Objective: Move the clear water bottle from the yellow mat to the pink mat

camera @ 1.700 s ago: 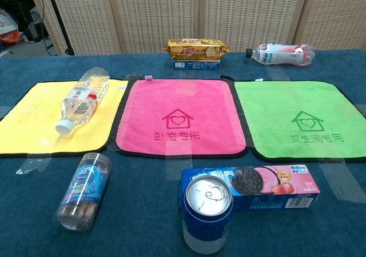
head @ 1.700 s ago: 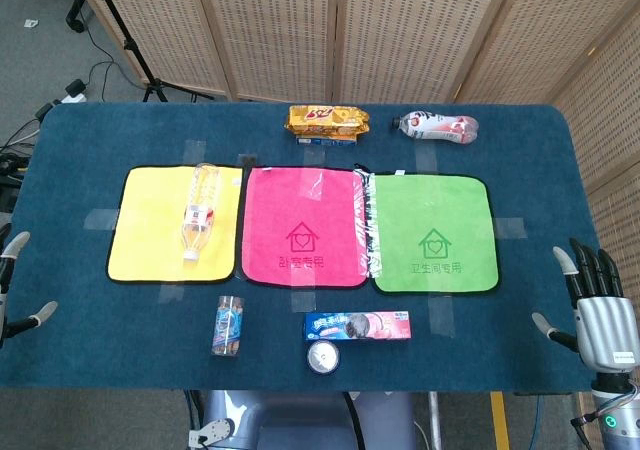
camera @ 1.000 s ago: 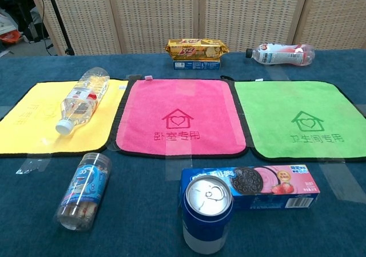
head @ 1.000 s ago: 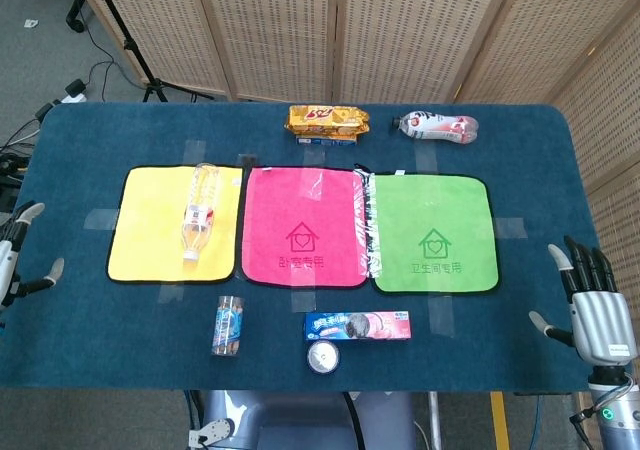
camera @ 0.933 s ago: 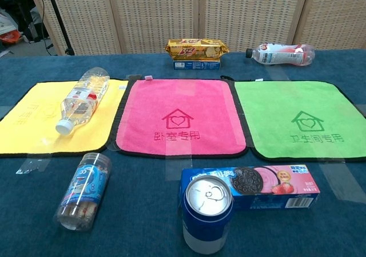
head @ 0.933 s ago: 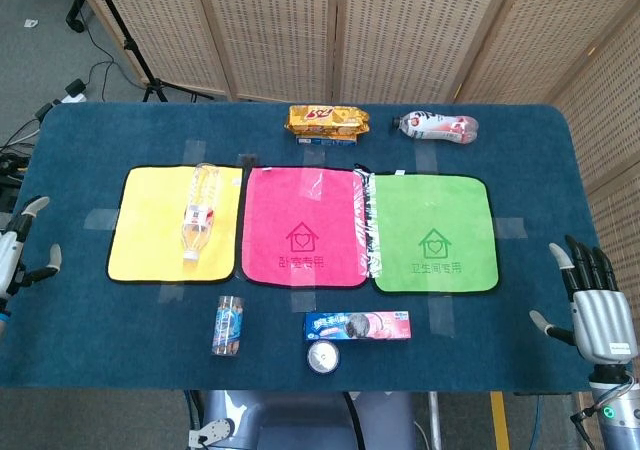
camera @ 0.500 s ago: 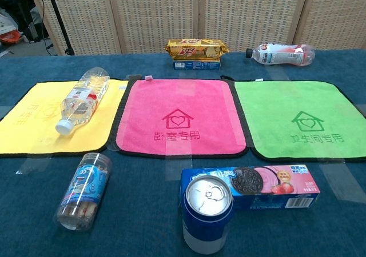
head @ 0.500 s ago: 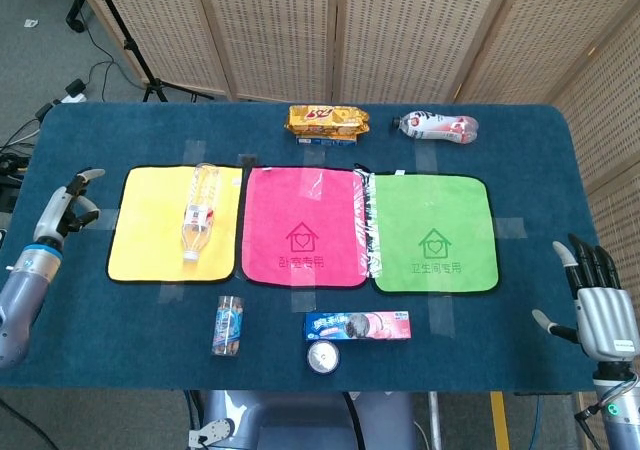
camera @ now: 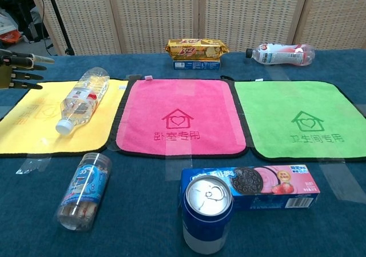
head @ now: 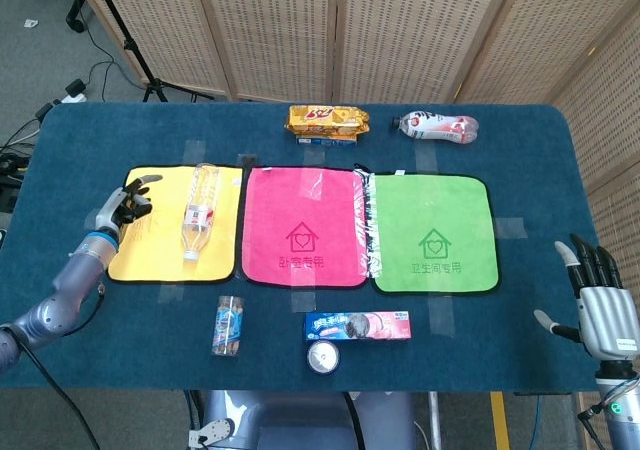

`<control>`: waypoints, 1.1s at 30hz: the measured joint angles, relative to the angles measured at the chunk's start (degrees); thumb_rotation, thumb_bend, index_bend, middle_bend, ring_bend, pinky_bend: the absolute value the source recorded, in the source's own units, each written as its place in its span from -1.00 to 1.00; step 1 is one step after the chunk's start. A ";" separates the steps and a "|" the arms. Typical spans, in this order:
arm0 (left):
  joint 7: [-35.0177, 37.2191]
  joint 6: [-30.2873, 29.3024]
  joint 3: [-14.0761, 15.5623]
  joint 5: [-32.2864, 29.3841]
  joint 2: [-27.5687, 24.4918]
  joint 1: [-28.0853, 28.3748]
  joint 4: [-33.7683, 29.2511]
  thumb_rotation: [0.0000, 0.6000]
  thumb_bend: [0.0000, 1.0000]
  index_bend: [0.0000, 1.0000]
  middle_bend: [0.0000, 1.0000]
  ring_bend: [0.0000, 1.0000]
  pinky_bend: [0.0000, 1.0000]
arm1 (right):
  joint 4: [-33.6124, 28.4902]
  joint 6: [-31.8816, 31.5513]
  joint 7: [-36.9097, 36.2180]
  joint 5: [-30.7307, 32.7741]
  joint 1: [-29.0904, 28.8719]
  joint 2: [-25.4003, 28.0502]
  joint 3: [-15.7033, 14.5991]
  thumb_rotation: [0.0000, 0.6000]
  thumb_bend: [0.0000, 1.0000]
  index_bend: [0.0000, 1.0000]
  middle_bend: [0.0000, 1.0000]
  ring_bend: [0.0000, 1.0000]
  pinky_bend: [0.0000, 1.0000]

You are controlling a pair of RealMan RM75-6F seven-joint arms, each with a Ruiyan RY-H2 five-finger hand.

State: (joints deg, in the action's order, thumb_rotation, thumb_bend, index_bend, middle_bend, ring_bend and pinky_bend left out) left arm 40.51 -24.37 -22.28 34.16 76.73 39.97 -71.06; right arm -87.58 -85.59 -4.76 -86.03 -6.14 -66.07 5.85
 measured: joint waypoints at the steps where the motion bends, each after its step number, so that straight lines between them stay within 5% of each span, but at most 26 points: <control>1: -0.23 0.06 0.04 -0.71 0.32 0.36 0.22 1.00 1.00 -0.51 -0.92 -0.91 -0.83 | -0.01 0.01 -0.02 0.02 -0.01 0.02 0.00 1.00 -1.00 -1.00 -1.00 -1.00 -1.00; 7: -1.44 -1.33 0.30 -5.16 2.29 1.75 1.28 1.00 1.00 -0.54 -0.97 -0.96 -0.83 | -0.03 0.29 -0.53 0.34 -0.04 0.21 0.04 1.00 -1.00 -1.00 -1.00 -1.00 -1.00; 13: -5.25 -4.26 1.26 -8.66 3.66 2.48 1.88 1.00 0.78 -1.00 -1.00 -1.00 -0.85 | -0.13 0.30 -0.73 0.35 -0.05 0.33 0.04 1.00 -1.00 -1.00 -1.00 -1.00 -1.00; 33: -6.20 0.68 -1.32 -11.79 6.79 3.94 3.04 1.00 0.81 -1.00 -1.00 -1.00 -0.87 | -0.55 0.54 -1.07 0.16 -0.09 0.68 -0.24 1.00 -1.00 -1.00 -1.00 -1.00 -1.00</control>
State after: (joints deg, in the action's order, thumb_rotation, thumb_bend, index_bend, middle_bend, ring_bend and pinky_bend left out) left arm 34.31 -23.69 -23.60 22.37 83.52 43.91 -68.02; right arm -88.14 -85.05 -5.83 -85.87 -6.23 -65.39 5.60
